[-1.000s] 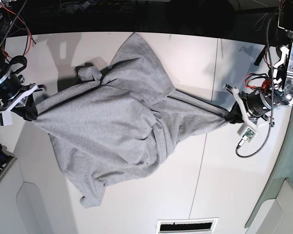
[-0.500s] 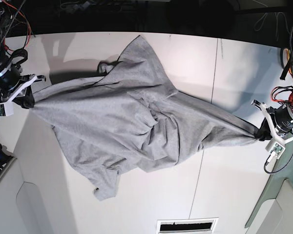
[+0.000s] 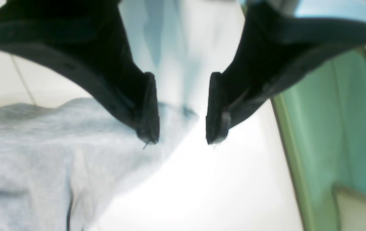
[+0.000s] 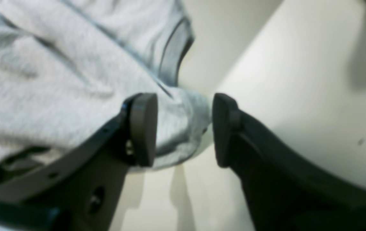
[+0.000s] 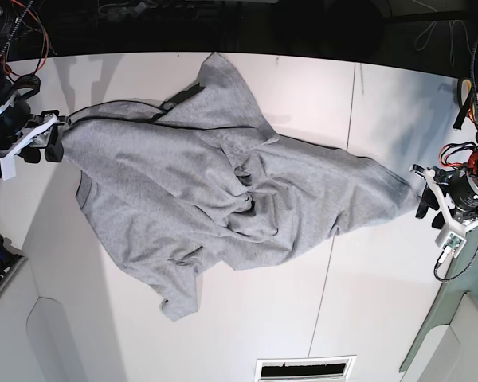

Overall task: Layout the t-shirt on the table in an organized manner, then fold the t-shirt properly
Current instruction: 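Release, then regrasp the shirt's shoulder edge with the right gripper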

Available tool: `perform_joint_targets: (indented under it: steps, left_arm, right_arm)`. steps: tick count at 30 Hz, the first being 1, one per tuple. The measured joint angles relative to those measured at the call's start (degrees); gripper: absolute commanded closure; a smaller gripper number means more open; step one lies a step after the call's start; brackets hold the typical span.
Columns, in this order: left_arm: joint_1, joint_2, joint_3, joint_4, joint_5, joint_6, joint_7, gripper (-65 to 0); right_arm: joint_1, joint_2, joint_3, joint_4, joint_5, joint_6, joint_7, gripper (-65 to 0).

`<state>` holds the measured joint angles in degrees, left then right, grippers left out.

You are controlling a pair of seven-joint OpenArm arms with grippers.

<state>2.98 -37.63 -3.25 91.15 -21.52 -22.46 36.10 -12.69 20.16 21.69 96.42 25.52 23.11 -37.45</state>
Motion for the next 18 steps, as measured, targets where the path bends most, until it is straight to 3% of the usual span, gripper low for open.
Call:
perform_joint_targets:
  steps: [2, 10, 12, 16, 18]
  left_arm:
    - [0.00, -0.28, -0.07, 0.00, -3.98, -0.59, 1.03, -27.3]
    - [4.17, 0.61, -0.46, 0.15, -21.64, -12.81, 5.90, -27.4]
    - [5.29, 2.38, -0.44, 0.13, -23.04, -13.18, 7.15, -28.7]
    - [6.75, 7.23, -0.46, 0.15, -23.74, -13.16, 6.64, -37.9]
    - [8.20, 9.53, -0.46, 0.15, -21.81, -13.20, 6.60, -38.1]
  right_arm:
    - [0.00, 0.00, 0.00, 0.00, 0.17, 0.00, -1.75, -27.8]
    - [-6.29, -0.24, 2.47, 0.00, 3.34, -0.35, -2.86, -27.8]
    - [-8.02, -0.76, 2.58, -0.07, 3.26, -0.15, -2.95, -27.8]
    - [-8.59, -3.43, 2.58, -0.04, 7.74, 2.69, -2.38, -27.8]
    - [-9.01, -4.85, 2.49, -0.04, 9.77, 3.96, -2.43, -27.8]
